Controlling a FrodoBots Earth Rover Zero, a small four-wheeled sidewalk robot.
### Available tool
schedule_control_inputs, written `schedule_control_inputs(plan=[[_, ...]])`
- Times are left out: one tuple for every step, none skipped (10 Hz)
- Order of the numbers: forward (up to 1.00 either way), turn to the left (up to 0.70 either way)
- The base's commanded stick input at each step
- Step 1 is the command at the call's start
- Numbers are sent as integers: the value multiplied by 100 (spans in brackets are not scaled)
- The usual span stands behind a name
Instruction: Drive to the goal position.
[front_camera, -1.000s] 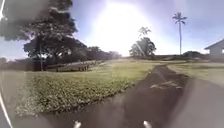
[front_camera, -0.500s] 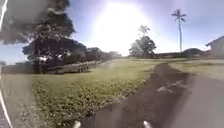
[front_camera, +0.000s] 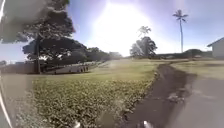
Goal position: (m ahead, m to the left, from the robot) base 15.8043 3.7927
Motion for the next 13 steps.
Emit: schedule_control_inputs(plan=[[70, 0], [70, 0], [70, 0], [70, 0], [70, 0], [70, 12], [70, 14], [70, 14], [70, 14], [70, 14], [70, 14], [70, 14], [70, 14]])
